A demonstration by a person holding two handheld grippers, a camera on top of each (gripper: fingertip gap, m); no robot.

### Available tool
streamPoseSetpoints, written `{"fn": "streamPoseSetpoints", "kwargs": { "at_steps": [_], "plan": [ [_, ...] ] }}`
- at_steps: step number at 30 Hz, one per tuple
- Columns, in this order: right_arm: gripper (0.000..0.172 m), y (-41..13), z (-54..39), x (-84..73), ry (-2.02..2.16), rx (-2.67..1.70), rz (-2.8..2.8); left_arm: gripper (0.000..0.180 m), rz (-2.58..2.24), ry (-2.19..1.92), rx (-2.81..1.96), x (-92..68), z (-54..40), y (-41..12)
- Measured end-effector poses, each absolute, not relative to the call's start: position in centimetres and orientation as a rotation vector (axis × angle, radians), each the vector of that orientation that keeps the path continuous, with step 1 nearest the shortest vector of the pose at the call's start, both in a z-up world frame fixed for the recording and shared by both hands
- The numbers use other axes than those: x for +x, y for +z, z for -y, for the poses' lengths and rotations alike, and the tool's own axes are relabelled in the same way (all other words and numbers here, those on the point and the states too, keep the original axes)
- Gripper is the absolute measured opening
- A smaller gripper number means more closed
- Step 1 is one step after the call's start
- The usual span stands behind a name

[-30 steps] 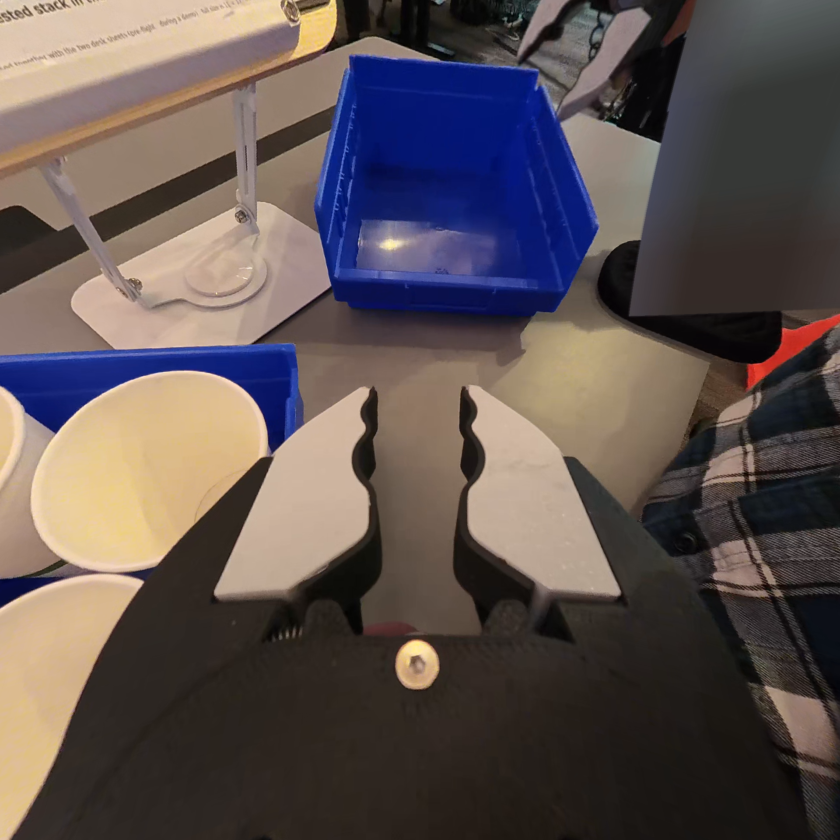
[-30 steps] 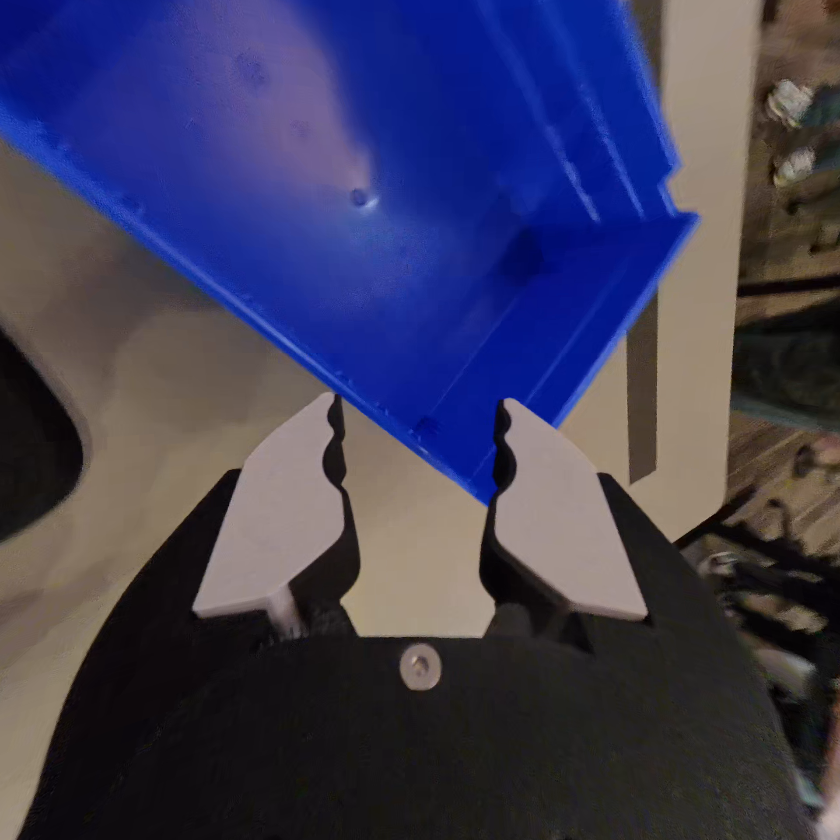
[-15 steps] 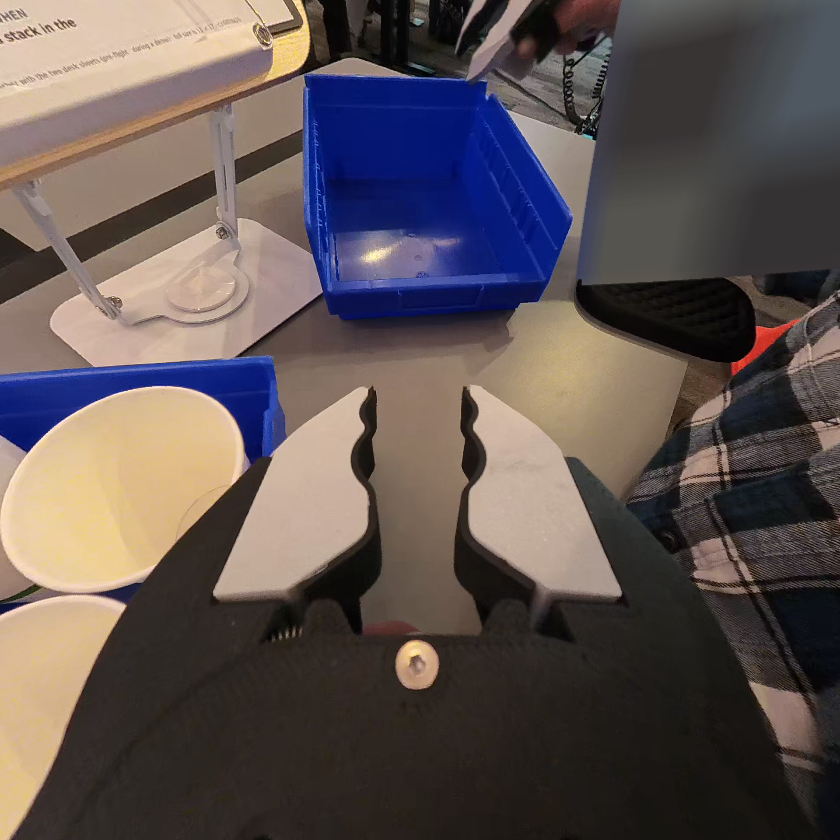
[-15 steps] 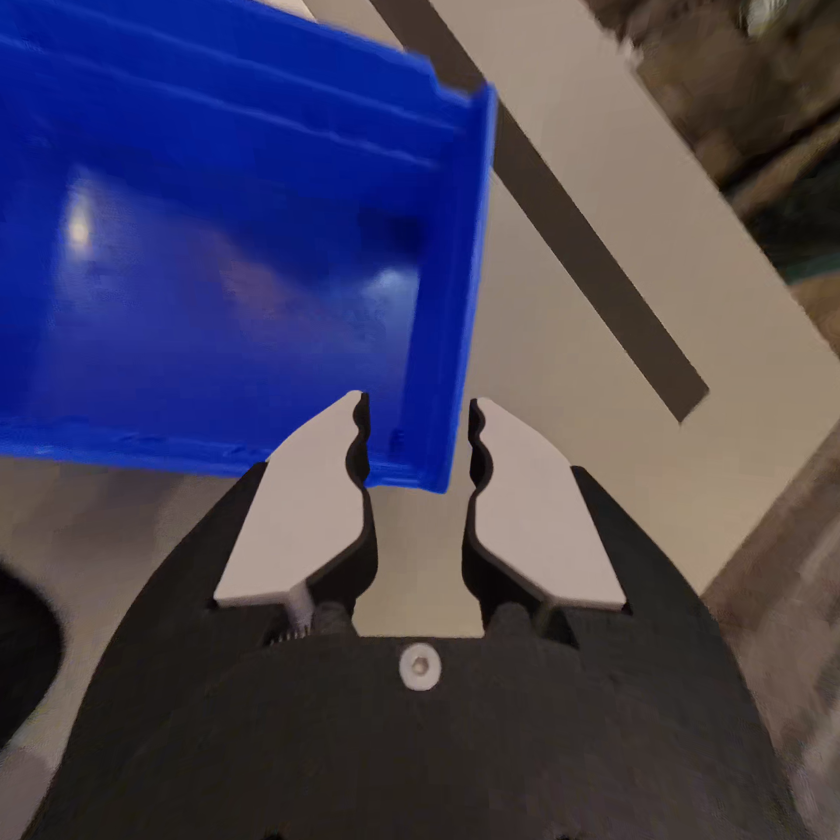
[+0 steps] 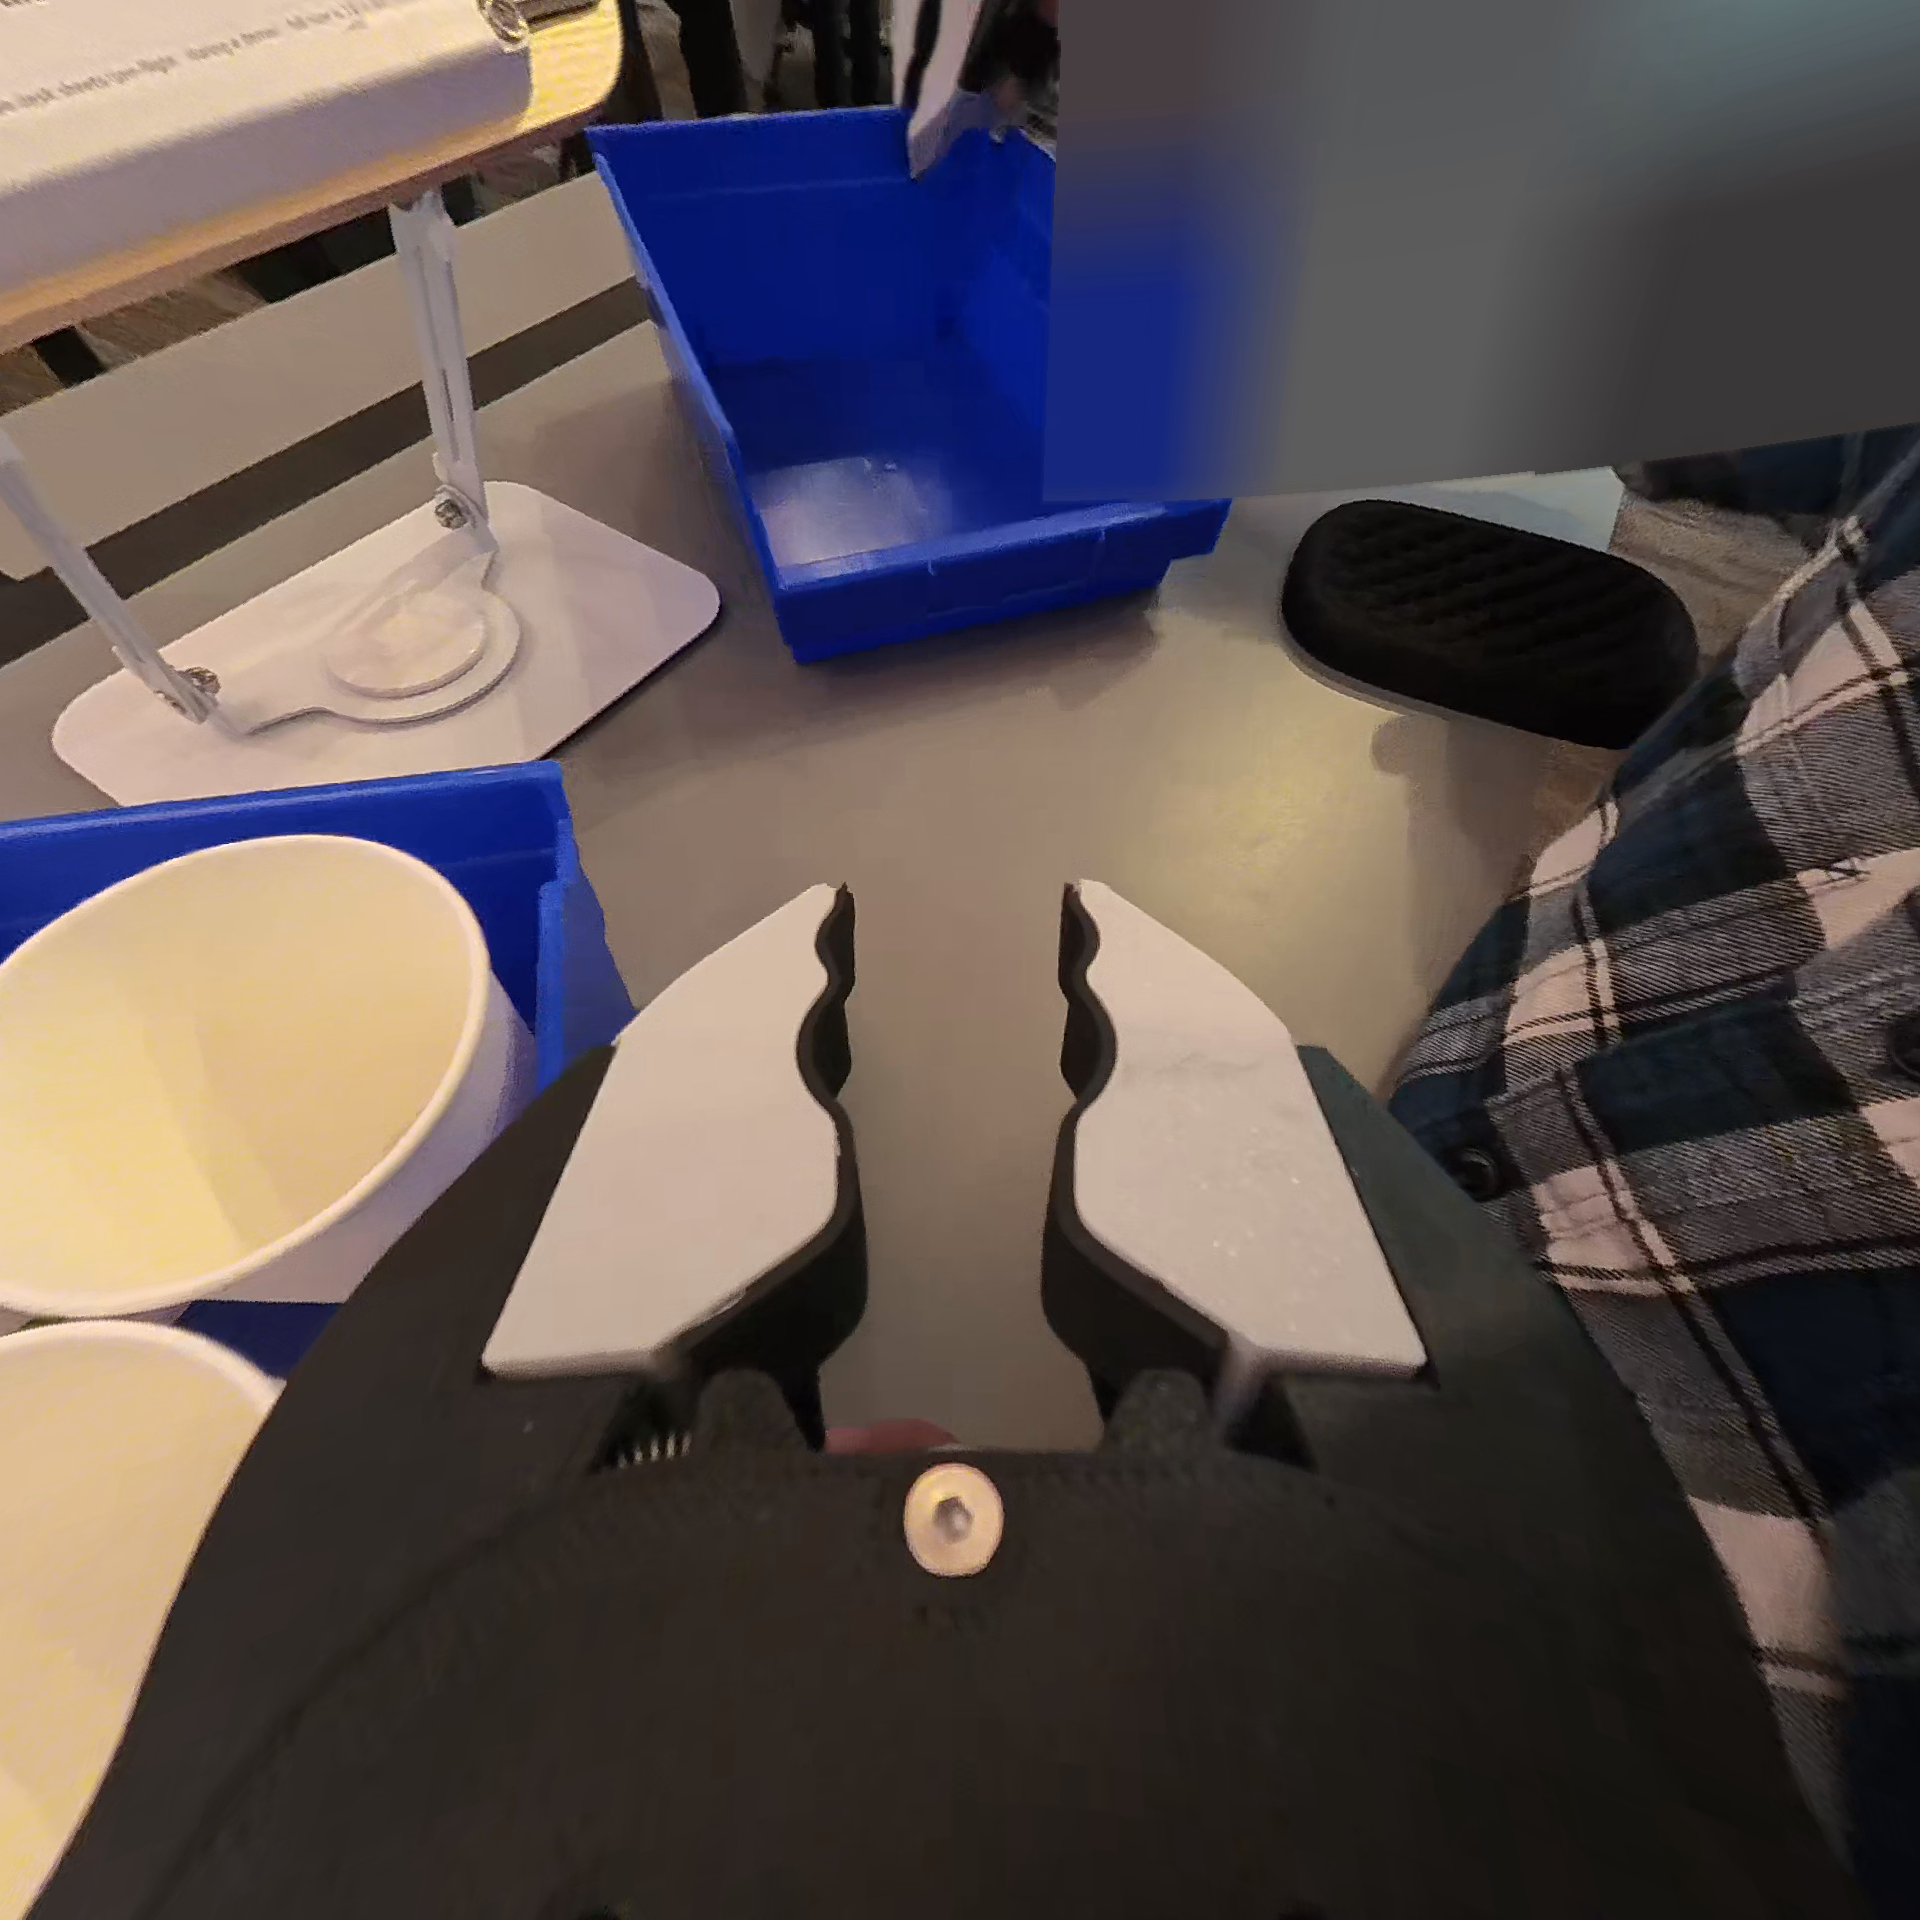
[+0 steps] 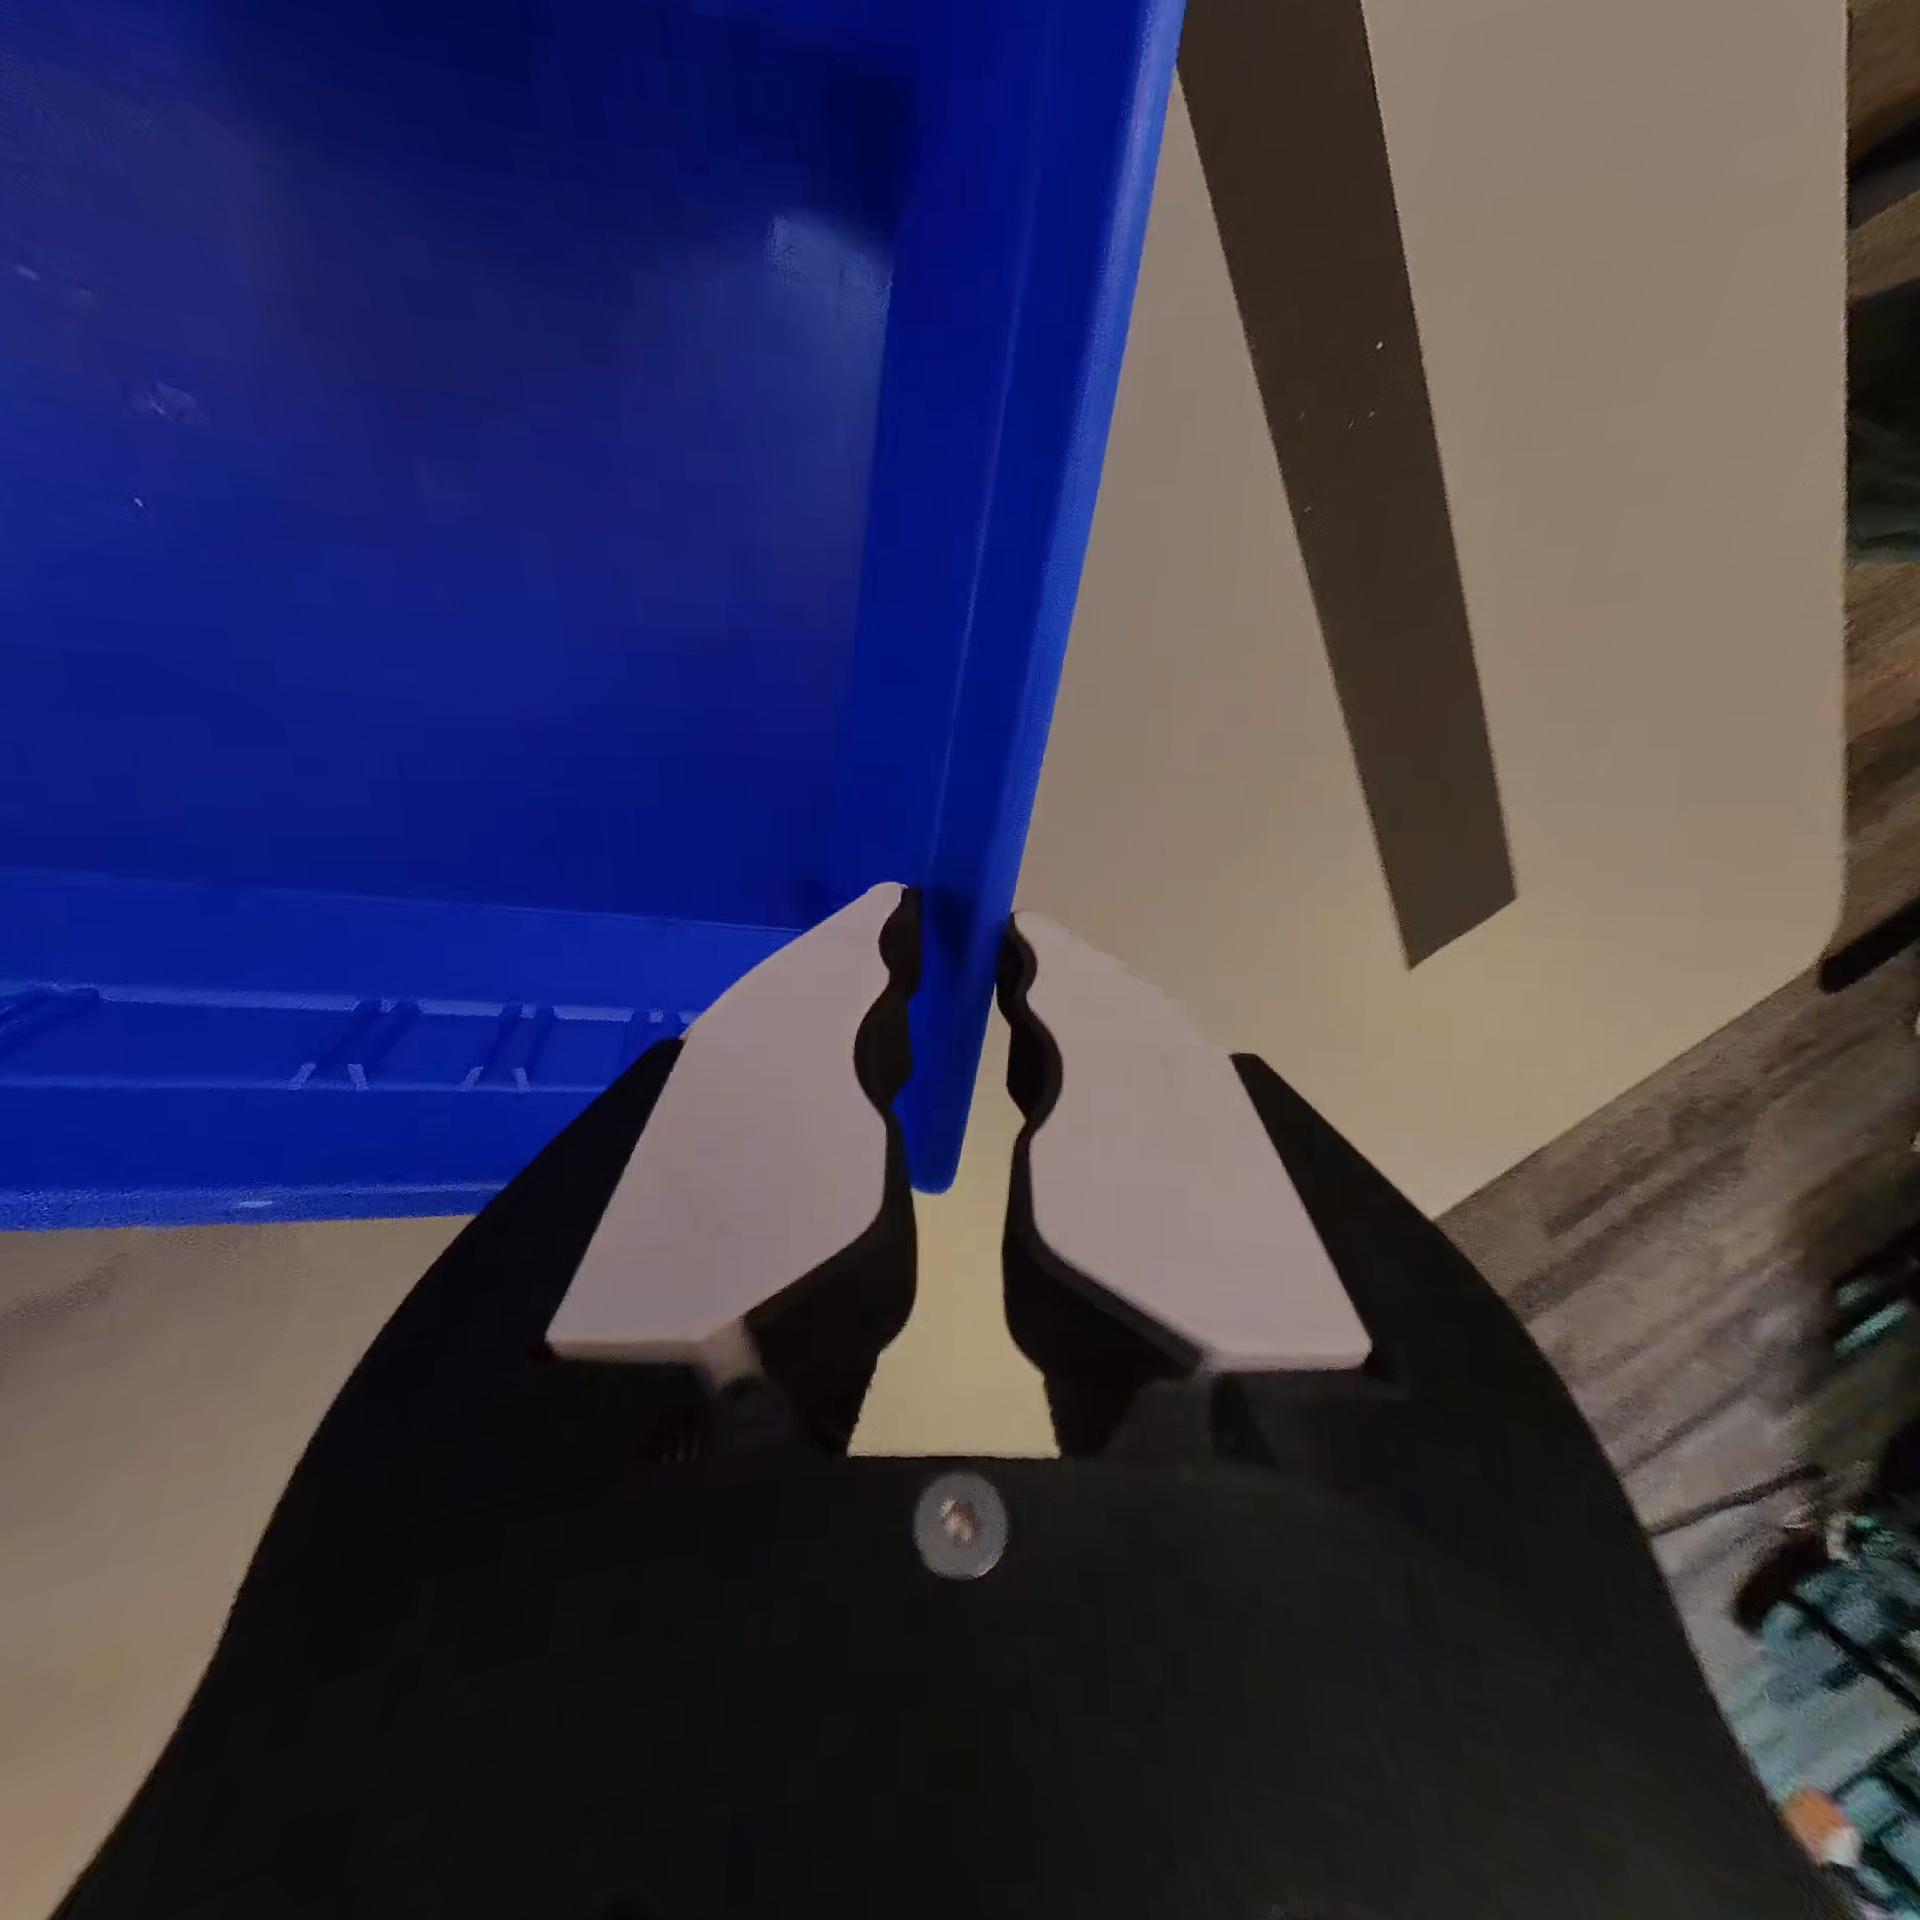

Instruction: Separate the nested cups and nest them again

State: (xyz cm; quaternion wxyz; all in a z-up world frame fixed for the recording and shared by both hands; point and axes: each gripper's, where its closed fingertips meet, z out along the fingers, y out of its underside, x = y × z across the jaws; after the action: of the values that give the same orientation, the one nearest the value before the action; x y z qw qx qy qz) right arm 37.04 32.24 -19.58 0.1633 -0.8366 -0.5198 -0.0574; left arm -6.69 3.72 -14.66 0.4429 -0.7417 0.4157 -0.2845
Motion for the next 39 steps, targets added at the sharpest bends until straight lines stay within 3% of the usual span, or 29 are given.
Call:
{"fn": "streamPoseSetpoints", "kwargs": {
  "at_steps": [17, 39],
  "plan": [
    [0.021, -19.4, -46.7, 41.1, -0.798, -2.291, 1.776, 0.037, -1.093, -0.736, -1.823, -5.8, -3.7, -16.3],
    [0.028, -18.5, -52.8, 43.9, -0.945, -2.351, 1.408, 0.039, -1.082, -0.742, -1.859, -5.9, -3.6, -16.5]
  ]
}}
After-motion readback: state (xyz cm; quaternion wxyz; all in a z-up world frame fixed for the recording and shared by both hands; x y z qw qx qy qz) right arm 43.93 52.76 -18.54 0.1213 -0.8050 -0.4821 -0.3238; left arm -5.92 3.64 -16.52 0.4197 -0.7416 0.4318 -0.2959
